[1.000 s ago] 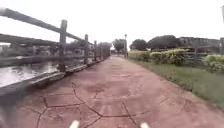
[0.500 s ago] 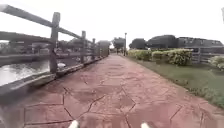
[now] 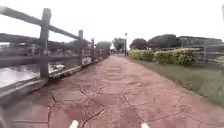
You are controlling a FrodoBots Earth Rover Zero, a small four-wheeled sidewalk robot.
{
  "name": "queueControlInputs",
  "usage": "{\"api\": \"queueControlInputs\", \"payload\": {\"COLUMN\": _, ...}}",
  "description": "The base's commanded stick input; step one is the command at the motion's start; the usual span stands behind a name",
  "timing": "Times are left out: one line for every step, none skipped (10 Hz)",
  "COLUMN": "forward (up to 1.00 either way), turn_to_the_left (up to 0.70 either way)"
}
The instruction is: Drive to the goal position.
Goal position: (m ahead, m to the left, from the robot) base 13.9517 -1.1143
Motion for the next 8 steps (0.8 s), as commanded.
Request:
{"api": "queueControlInputs", "payload": {"forward": 0.70, "turn_to_the_left": 0.00}}
{"api": "queueControlInputs", "payload": {"forward": 0.70, "turn_to_the_left": 0.00}}
{"api": "queueControlInputs", "payload": {"forward": 0.70, "turn_to_the_left": 0.00}}
{"api": "queueControlInputs", "payload": {"forward": 0.70, "turn_to_the_left": 0.00}}
{"api": "queueControlInputs", "payload": {"forward": 0.70, "turn_to_the_left": 0.00}}
{"api": "queueControlInputs", "payload": {"forward": 0.70, "turn_to_the_left": 0.00}}
{"api": "queueControlInputs", "payload": {"forward": 0.70, "turn_to_the_left": 0.00}}
{"api": "queueControlInputs", "payload": {"forward": 0.70, "turn_to_the_left": 0.00}}
